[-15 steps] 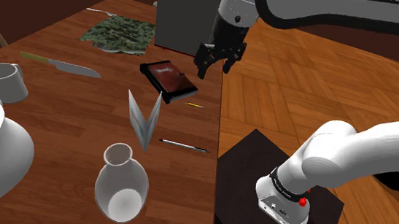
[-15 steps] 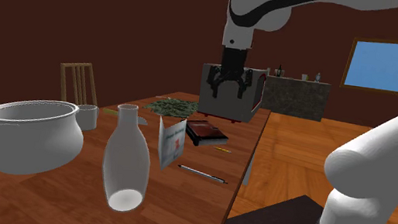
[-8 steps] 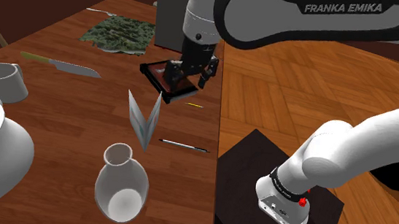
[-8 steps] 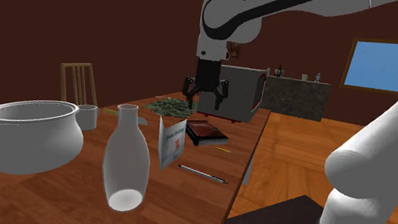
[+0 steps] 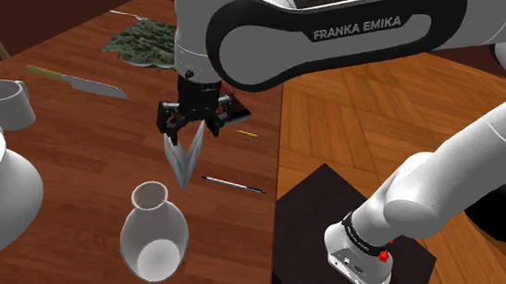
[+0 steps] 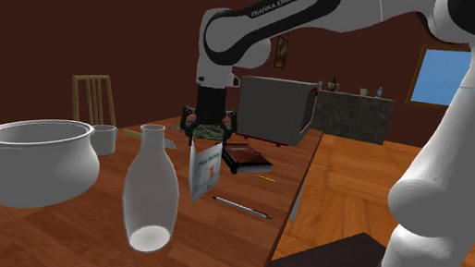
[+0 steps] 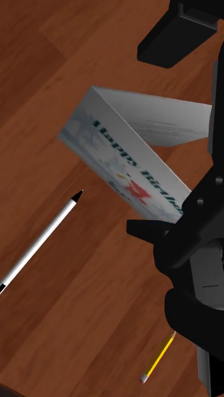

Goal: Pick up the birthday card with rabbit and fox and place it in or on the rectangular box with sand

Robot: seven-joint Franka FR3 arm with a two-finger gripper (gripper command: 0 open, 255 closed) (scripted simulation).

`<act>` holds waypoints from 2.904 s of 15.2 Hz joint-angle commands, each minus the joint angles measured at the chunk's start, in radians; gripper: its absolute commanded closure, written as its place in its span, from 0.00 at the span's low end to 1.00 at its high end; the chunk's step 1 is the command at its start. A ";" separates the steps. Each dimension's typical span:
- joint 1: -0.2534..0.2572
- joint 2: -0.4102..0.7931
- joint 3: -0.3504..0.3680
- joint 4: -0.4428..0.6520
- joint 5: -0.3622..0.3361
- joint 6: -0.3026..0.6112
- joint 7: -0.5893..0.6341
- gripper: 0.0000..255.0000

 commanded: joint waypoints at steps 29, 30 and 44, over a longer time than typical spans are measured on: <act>0.010 0.071 0.021 -0.010 -0.028 0.068 0.051 1.00; 0.010 0.066 0.021 -0.001 -0.025 0.055 0.049 1.00; 0.004 0.016 0.009 0.142 -0.001 -0.131 0.034 1.00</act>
